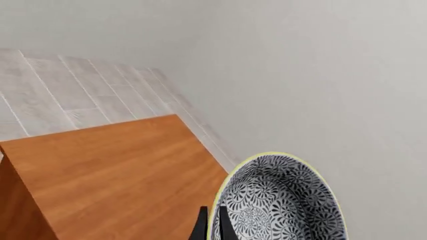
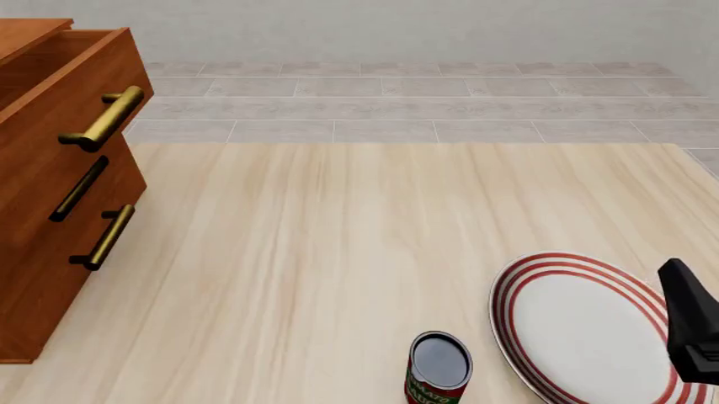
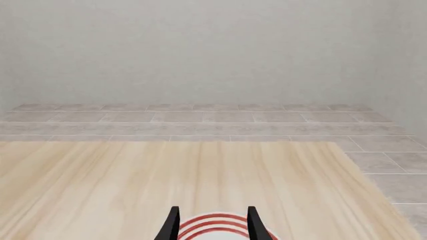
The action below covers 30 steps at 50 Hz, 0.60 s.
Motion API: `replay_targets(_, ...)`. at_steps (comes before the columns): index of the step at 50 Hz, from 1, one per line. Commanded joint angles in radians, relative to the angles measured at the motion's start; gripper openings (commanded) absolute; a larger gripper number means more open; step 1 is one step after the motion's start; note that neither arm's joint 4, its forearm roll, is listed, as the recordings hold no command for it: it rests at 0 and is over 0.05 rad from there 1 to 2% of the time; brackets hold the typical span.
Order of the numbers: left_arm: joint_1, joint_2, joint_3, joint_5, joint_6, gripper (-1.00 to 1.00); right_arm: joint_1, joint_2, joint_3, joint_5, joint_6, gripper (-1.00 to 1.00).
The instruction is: Put the bowl on top of the cabinet.
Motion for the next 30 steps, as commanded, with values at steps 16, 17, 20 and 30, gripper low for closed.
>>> replay_targets(16,0.044,0.026,0.023,-0.032,-0.019,-1.00,0.000,0.000,0.000,0.000,0.000,1.00)
replay_targets(17,0.046,0.027,0.024,-0.033,-0.021,-1.00,0.000,0.000,0.000,0.000,0.000,1.00)
replay_targets(20,0.052,0.037,0.019,-0.028,-0.022,-1.00,0.000,0.000,0.000,0.000,0.000,1.00)
replay_targets(30,0.082,0.058,0.021,-0.030,-0.047,-1.00,0.000,0.000,0.000,0.000,0.000,1.00)
